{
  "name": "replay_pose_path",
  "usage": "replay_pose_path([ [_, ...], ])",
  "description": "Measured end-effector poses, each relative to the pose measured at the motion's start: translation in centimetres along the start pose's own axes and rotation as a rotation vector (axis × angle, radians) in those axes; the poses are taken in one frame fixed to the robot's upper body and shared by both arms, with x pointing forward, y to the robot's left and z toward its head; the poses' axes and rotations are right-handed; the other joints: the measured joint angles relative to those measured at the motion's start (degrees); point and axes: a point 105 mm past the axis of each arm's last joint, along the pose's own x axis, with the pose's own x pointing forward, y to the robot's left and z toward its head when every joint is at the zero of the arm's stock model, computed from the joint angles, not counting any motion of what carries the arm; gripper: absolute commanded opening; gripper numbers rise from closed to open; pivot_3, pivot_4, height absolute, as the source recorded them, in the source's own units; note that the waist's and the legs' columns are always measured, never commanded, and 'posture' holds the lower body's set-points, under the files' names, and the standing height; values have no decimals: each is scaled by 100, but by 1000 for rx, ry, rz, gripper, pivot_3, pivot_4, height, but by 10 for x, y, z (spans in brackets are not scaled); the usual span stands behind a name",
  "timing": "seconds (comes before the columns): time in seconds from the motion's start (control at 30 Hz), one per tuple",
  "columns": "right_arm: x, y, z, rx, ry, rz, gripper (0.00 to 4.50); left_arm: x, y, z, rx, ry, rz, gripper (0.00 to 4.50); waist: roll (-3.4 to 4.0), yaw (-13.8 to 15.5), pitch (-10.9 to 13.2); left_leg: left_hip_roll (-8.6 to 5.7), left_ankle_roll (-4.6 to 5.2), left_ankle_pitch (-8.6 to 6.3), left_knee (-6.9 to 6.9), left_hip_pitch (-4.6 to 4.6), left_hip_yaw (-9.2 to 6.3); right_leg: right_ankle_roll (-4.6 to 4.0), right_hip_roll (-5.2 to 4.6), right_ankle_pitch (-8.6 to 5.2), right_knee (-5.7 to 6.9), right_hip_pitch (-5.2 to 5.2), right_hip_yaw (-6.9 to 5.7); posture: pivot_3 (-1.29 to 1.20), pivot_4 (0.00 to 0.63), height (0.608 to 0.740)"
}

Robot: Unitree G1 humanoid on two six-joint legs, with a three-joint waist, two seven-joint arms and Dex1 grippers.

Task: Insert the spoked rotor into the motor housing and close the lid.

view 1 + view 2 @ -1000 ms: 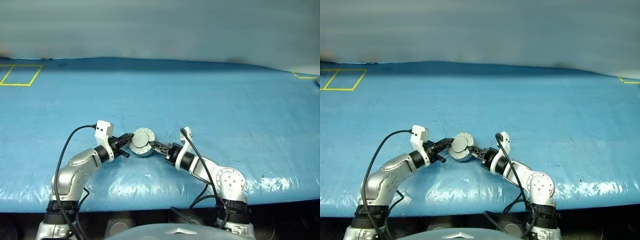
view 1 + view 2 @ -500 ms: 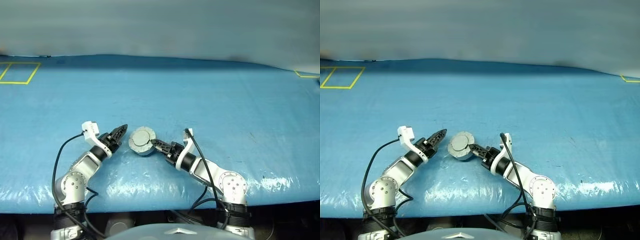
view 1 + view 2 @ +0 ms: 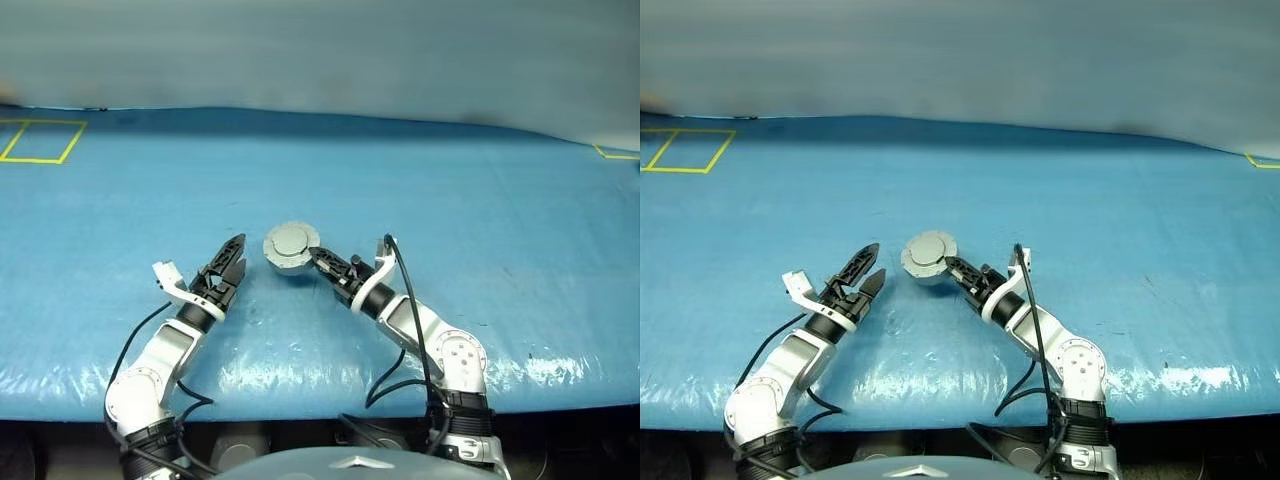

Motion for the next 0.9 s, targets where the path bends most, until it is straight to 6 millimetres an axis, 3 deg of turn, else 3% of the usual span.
replay_pose_path([
  [0.27,12,16,-10,-22,53,53,1196,9,-6,-20,-62,66,-28,4500,0,8,0,-12,2,1,2,-3,-10,0,0,1,1,3,-8,0,150,740],
  [0.5,16,21,-21,-23,96,73,1196,13,-9,-19,-63,54,-48,4500,0,10,0,-16,2,2,8,-3,-15,1,-1,2,4,6,-11,0,150,740],
  [0.6,17,21,-25,-21,111,74,1196,15,-9,-18,-92,34,-59,3904,0,10,0,-17,3,2,9,-3,-15,2,-2,2,4,6,-15,0,150,740],
  [0.77,16,20,-31,-7,132,77,1196,17,-10,-17,-151,15,-79,2340,0,13,0,-20,4,2,12,-7,-20,3,-4,3,4,8,-18,0,150,740],
  [0.9,15,19,-32,-6,128,78,1196,18,-9,-17,-161,10,-79,2345,0,15,0,-22,6,3,16,-7,-21,6,-4,5,4,9,-23,0,150,740],
])
